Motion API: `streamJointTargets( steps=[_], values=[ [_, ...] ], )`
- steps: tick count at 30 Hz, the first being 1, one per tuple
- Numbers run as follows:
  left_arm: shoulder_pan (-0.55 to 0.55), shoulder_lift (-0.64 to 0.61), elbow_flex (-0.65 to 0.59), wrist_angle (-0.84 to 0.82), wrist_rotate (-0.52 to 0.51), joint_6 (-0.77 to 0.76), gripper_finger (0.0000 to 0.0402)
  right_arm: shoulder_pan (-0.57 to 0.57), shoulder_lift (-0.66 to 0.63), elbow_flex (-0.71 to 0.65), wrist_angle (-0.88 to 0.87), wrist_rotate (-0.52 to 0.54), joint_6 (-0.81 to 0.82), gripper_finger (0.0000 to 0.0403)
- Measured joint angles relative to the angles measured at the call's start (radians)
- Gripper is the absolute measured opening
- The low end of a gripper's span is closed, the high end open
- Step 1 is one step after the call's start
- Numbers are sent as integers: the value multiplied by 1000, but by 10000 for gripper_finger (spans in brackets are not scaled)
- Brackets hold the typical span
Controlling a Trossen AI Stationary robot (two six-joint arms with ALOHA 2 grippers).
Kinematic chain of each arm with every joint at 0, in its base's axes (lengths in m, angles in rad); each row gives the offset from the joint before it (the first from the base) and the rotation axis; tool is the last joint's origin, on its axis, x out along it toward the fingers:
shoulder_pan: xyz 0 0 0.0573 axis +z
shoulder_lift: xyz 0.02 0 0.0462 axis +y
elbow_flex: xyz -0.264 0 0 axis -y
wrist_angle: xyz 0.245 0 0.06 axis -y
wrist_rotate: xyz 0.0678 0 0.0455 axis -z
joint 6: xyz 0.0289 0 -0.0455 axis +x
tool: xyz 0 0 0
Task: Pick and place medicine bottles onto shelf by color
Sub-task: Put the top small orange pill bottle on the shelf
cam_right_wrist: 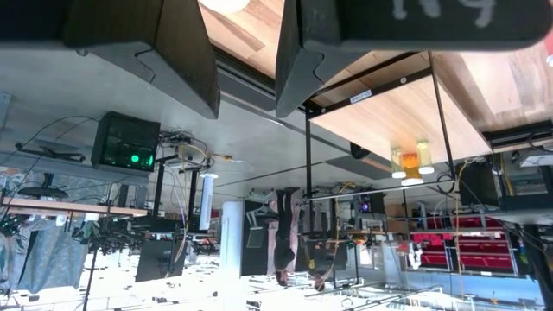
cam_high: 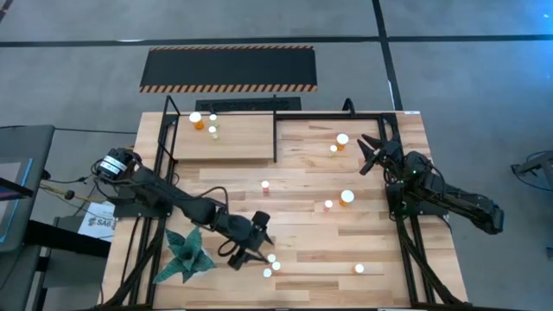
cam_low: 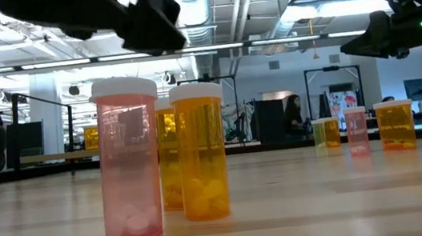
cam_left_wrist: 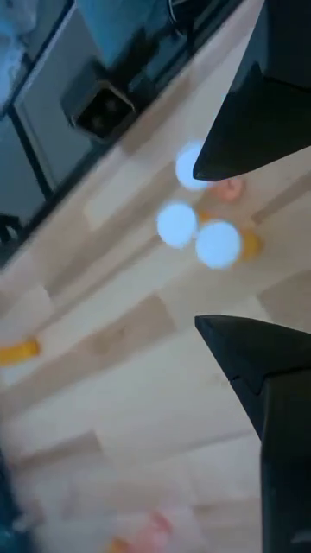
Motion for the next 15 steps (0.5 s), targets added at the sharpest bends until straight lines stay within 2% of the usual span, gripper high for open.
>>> streamJointTargets(
  steps=[7,15],
  values=[
    [-5,3,-22,70,2,25,256,0,0,0,0,0,0,137],
    [27,122,-11,154,82,-6,256,0,0,0,0,0,0,138]
  ],
)
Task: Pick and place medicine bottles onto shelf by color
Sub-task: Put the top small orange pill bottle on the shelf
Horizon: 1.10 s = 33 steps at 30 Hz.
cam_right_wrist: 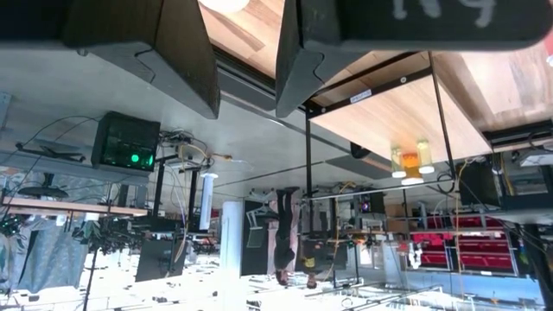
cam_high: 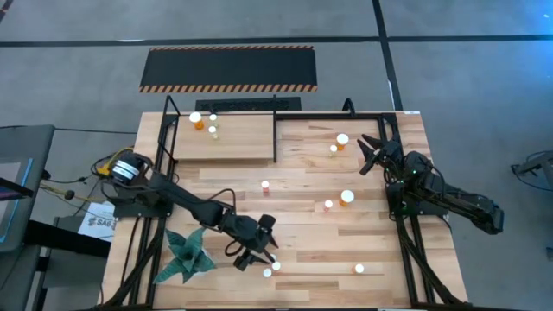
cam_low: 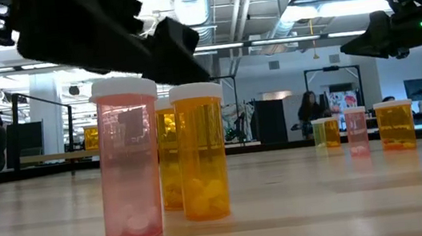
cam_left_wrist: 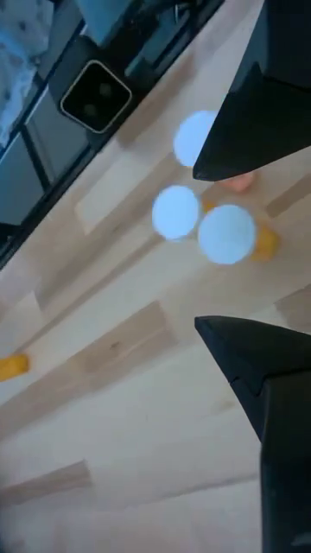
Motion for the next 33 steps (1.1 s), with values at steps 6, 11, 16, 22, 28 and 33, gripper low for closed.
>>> streamJointTargets(
  steps=[6,11,16,22,28,33],
  values=[
    [1,11,10,9,13,-4,256,0,0,0,0,0,0,137],
    [1,21,10,17,18,-3,256,0,0,0,0,0,0,139],
    [1,76,8,49,47,-13,256,0,0,0,0,0,0,137],
    [4,95,8,67,47,-19,256,0,0,0,0,0,0,139],
    [5,94,8,59,24,-6,246,0,0,0,0,0,0,137],
    [4,94,8,49,27,20,202,0,0,0,0,0,0,139]
  ],
)
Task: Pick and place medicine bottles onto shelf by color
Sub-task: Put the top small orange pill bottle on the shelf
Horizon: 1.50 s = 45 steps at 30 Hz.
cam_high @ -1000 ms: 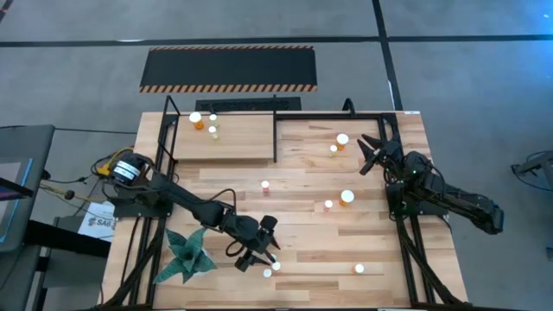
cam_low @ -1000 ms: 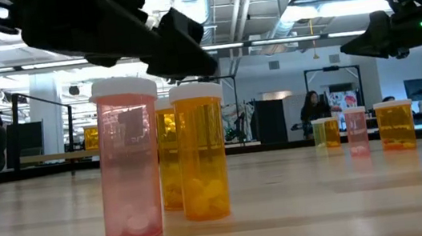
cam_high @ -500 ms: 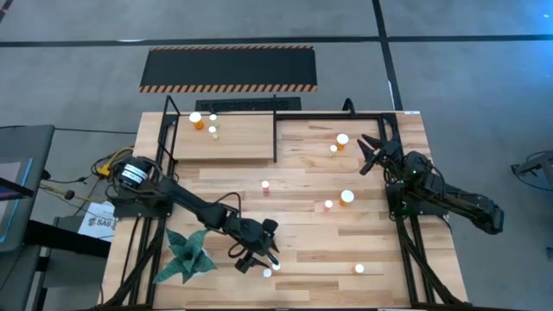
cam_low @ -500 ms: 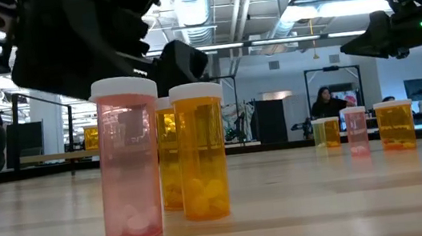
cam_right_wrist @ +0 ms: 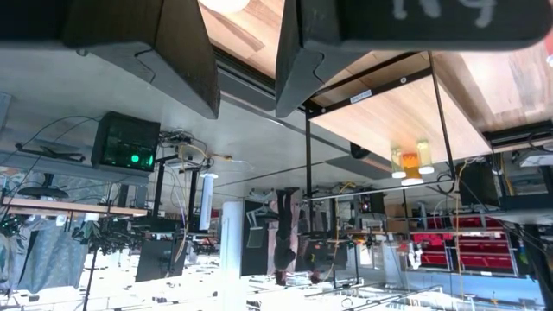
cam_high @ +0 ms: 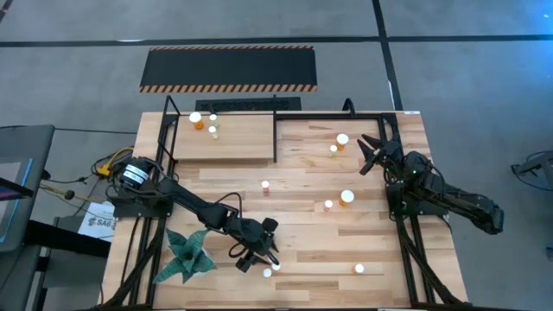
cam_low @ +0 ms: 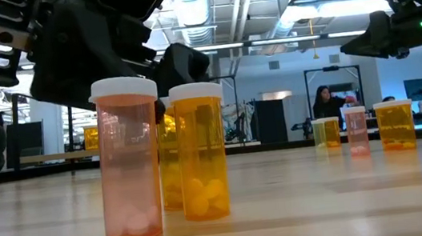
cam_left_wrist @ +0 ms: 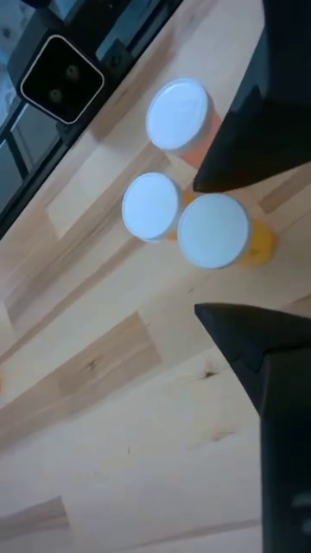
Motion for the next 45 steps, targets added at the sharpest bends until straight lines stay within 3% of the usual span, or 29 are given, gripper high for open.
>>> streamJointTargets(
  steps=[8,13,27,31,45],
  values=[
    [0,0,0,-2,2,24,123,0,0,0,0,0,0,138],
    [0,0,0,-2,2,25,96,0,0,0,0,0,0,139],
    [59,-4,0,-8,-2,-7,111,0,0,0,0,0,0,137],
    [102,-23,2,-50,38,-40,109,0,0,0,0,0,0,138],
    [296,-307,2,-304,50,47,108,0,0,0,0,0,0,139]
  ],
)
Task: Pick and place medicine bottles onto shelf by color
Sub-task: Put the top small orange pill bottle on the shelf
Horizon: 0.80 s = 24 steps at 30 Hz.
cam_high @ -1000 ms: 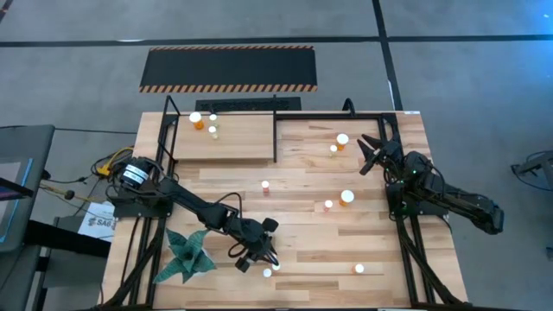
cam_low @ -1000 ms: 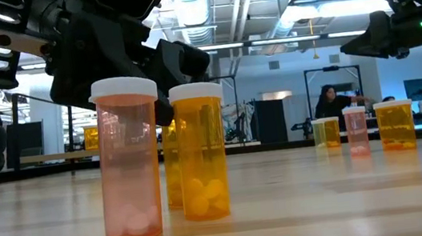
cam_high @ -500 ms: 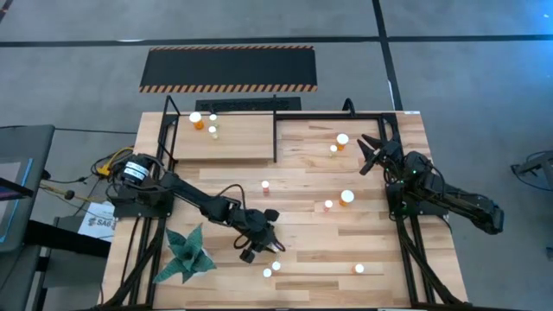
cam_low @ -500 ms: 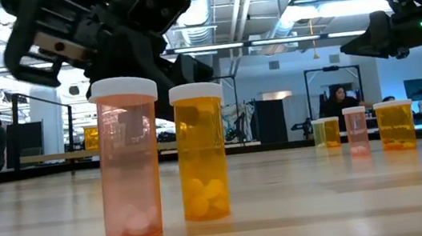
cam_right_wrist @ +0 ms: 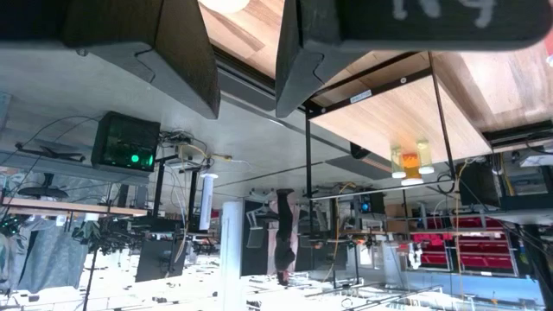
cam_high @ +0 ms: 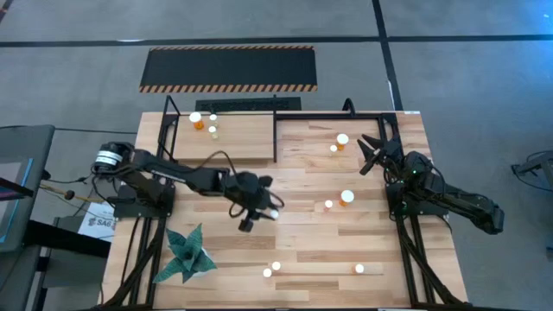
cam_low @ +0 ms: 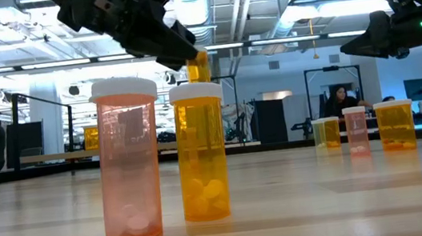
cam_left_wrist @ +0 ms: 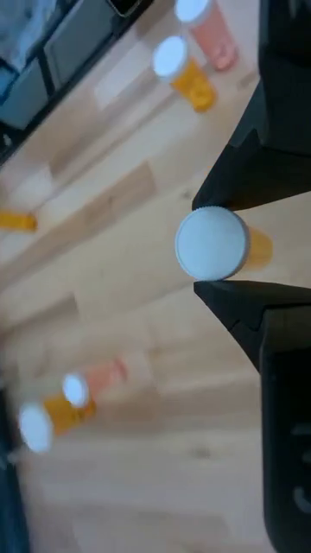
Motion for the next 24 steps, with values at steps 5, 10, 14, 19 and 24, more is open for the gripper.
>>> streamJointTargets(
  steps=[5,10,14,19,24],
  values=[
    [83,-79,-1,-103,-8,1,108,0,0,0,0,0,0,137],
    [167,-122,-1,-174,-35,1,108,0,0,0,0,0,0,138],
    [230,-156,-25,-191,-61,-3,108,0,0,0,0,0,0,139],
    [315,-207,-83,-172,-98,-38,108,0,0,0,0,0,0,137],
    [378,-248,-142,-145,-193,-119,108,0,0,0,0,0,0,139]
  ],
)
